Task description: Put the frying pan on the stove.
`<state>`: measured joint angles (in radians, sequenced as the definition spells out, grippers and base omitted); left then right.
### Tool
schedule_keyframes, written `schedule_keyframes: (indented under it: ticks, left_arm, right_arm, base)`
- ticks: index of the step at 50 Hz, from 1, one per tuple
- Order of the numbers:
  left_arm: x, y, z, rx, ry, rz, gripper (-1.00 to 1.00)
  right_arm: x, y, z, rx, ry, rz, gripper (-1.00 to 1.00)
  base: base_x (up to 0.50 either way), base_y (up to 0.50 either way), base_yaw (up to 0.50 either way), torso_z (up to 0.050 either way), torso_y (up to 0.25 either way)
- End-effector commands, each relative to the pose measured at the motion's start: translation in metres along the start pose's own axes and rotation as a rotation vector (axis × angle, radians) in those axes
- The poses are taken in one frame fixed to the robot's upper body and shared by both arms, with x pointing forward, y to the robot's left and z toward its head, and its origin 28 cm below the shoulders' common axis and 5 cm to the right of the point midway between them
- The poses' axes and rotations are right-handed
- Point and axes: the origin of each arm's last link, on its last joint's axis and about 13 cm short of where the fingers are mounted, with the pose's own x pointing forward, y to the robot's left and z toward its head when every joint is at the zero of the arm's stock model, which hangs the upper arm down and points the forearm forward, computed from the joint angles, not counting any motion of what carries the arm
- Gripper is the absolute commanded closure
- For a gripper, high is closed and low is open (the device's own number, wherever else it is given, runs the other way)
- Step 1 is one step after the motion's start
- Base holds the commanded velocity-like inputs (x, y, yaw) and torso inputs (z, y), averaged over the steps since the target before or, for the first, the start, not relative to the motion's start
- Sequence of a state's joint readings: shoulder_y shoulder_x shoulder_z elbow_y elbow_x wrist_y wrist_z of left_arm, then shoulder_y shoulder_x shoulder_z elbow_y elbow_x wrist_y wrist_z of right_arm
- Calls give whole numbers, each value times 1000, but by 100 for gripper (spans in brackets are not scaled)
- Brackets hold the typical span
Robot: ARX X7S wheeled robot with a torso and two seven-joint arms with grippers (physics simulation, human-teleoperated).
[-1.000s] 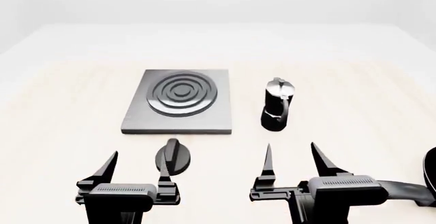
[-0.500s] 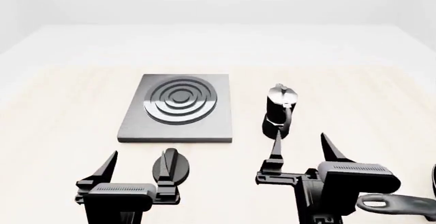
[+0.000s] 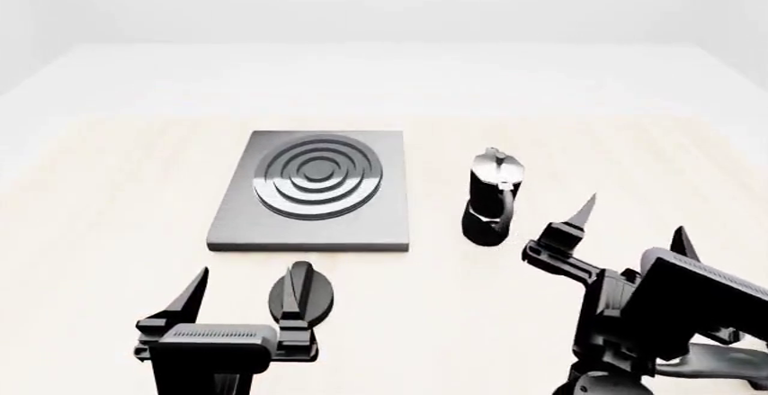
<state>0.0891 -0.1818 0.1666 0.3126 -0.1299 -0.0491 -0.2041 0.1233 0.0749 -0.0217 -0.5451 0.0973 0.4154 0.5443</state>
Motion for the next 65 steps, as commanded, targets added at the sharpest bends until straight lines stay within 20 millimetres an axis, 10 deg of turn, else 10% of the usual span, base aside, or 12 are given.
schedule_keyframes:
  ticks: [1,44,65]
  left_arm:
    - [0,0,0,-2,-1,-2,-100]
    - [0,5,5,-20,-14,18,-100]
    - [-1,4,5,-24,-13,14,-100]
  right_arm:
    - [11,0,4,-21,-31,-216,-100]
    - [26,-6,-10,178,16,-857,-100]
    - [35,1,-12,157,77,-836,-100]
  base:
    - [0,0,0,0,0]
    - [0,0,0,0,0]
    - [0,0,0,0,0]
